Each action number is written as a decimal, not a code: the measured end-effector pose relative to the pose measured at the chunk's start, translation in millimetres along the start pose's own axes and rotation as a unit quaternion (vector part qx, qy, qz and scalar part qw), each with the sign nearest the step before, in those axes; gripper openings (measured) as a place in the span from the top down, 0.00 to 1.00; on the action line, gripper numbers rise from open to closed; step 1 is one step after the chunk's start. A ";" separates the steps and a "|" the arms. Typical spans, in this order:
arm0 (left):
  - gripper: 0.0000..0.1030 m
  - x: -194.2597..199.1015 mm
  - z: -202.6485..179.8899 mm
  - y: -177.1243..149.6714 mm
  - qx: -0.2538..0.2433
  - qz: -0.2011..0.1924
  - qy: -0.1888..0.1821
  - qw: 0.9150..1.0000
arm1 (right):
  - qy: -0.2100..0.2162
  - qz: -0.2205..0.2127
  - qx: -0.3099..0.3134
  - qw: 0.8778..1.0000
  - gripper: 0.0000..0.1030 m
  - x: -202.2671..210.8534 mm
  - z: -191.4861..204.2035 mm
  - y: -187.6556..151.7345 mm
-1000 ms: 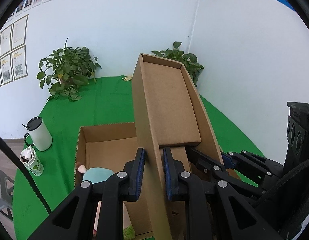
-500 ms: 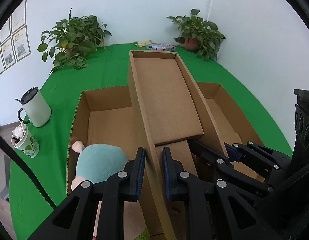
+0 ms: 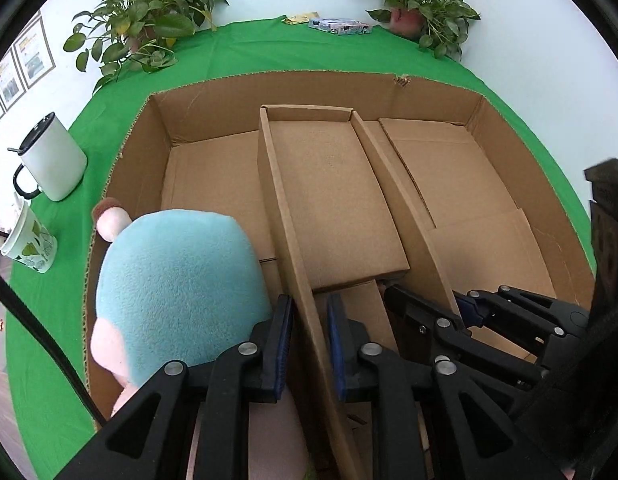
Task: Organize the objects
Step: 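Lift the narrow tray with the left gripper and carry it over the large box, then lower the narrow tray into the large box beside the pig and release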
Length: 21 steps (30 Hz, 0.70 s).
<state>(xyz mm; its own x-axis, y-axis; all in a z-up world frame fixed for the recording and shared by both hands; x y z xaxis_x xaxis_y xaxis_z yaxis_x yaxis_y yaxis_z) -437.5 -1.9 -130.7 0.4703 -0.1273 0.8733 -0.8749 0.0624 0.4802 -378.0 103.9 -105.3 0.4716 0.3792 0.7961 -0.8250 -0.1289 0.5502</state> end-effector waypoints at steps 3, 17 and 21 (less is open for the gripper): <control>0.82 6.0 0.0 -4.3 -0.002 -0.006 0.003 1.000 | -0.005 0.016 0.000 1.000 0.90 -2.2 -1.4 -4.2; 0.81 95.8 34.6 -36.3 0.026 -0.102 -0.018 0.994 | -0.071 0.023 0.055 0.996 0.89 -8.0 16.5 -7.8; 0.69 117.7 35.6 -47.5 0.033 -0.128 -0.022 0.991 | -0.085 0.013 0.074 0.994 0.85 -4.2 21.3 -8.7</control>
<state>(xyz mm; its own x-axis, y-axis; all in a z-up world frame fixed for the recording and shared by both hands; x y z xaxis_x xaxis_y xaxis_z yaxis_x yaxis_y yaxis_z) -344.7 -55.0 -53.7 0.6731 -0.1739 0.7189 -0.7344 -0.0426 0.6773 -366.2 83.9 -108.1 0.5070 0.2156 0.8346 -0.7886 -0.2750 0.5501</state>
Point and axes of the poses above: each gripper's, at about its wrist camera, not at the fingertips, and x roughly against the way its jaws point, z to its left, y to its top, the point moved 4 cm from there along -x, roughly the way its jaws point, and after that the axes turned 1 degree about -z, right-handed, at the moved point
